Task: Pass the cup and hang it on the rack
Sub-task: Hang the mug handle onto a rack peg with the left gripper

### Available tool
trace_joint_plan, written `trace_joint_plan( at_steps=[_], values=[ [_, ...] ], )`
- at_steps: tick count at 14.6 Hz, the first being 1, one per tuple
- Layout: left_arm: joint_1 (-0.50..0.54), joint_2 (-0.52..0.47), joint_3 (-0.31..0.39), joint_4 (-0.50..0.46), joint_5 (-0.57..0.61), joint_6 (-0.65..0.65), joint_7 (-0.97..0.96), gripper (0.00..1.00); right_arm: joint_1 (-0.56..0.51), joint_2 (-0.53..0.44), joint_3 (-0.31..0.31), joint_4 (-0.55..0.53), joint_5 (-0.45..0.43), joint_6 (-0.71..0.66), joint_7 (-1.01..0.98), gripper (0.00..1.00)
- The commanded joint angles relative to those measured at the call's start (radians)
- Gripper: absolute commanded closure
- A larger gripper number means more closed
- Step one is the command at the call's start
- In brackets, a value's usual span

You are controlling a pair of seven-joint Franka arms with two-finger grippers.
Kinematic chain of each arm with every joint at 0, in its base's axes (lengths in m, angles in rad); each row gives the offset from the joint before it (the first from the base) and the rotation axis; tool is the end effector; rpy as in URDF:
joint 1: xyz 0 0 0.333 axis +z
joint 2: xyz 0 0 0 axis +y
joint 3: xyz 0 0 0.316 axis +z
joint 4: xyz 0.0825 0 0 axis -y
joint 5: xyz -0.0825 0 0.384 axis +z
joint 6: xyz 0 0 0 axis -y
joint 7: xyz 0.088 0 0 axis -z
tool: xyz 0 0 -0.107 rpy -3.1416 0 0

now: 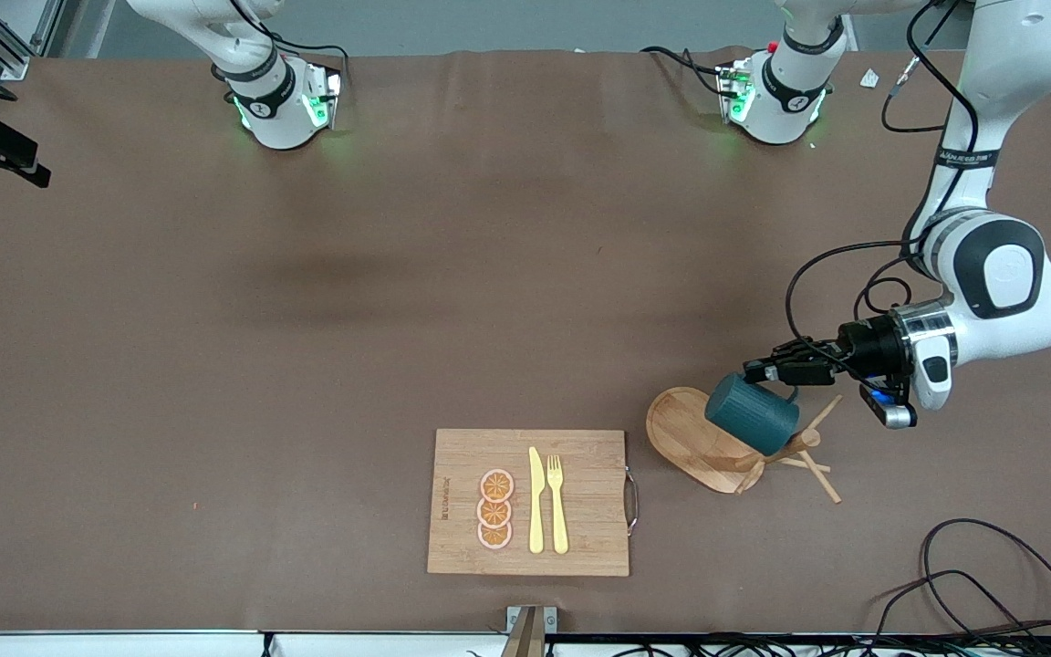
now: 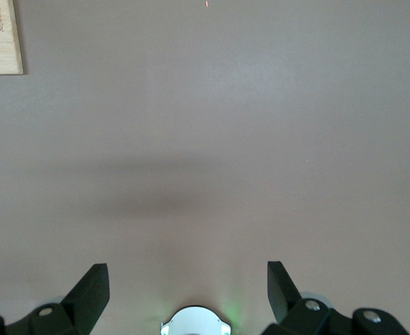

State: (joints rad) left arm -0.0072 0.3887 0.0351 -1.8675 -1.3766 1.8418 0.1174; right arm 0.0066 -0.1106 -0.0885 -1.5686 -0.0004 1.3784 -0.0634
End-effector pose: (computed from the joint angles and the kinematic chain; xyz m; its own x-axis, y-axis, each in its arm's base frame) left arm 0.6255 -0.0622 0.3304 0.8396 0.2659 -0.4736 0.5312 -0.2200 0.8182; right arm 0.4968 -0.0438 0.6675 0.9967 -0.0170 -0.0792 -0.0182 -0.9997 -0.0144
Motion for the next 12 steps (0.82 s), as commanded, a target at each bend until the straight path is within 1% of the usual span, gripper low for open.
trace_joint_plan(
  at_steps=[1, 2, 3, 6, 7, 8, 11, 12],
  values=[
    [0.033, 0.021, -0.007, -0.001, -0.038, -0.030, 0.077, 0.77, 0.000, -0.027, 0.001, -0.031, -0.007, -0.001, -0.003, 0.00],
    [0.032, 0.021, -0.006, 0.001, -0.041, -0.030, 0.076, 0.67, 0.001, -0.027, 0.003, -0.031, -0.006, -0.002, -0.003, 0.00],
    [0.032, 0.018, -0.006, 0.004, -0.041, -0.030, 0.067, 0.52, 0.000, -0.027, 0.001, -0.031, -0.006, -0.005, -0.004, 0.00],
    [0.032, 0.012, -0.004, 0.014, -0.041, -0.029, 0.053, 0.30, 0.001, -0.027, 0.001, -0.031, 0.000, -0.010, -0.004, 0.00],
    [0.030, 0.006, -0.004, 0.016, -0.041, -0.027, 0.050, 0.08, 0.000, -0.027, 0.003, -0.031, 0.002, -0.009, -0.004, 0.00],
    [0.030, -0.011, -0.003, 0.016, -0.038, -0.026, 0.036, 0.00, 0.000, -0.027, 0.003, -0.030, 0.006, -0.007, -0.003, 0.00],
    [0.030, -0.082, 0.006, 0.014, -0.013, -0.027, -0.100, 0.00, 0.001, -0.027, 0.003, -0.031, 0.014, -0.009, -0.004, 0.00],
    [0.032, -0.109, 0.006, 0.016, 0.045, -0.027, -0.157, 0.00, 0.000, -0.027, 0.003, -0.030, 0.014, -0.009, -0.004, 0.00]
  ],
)
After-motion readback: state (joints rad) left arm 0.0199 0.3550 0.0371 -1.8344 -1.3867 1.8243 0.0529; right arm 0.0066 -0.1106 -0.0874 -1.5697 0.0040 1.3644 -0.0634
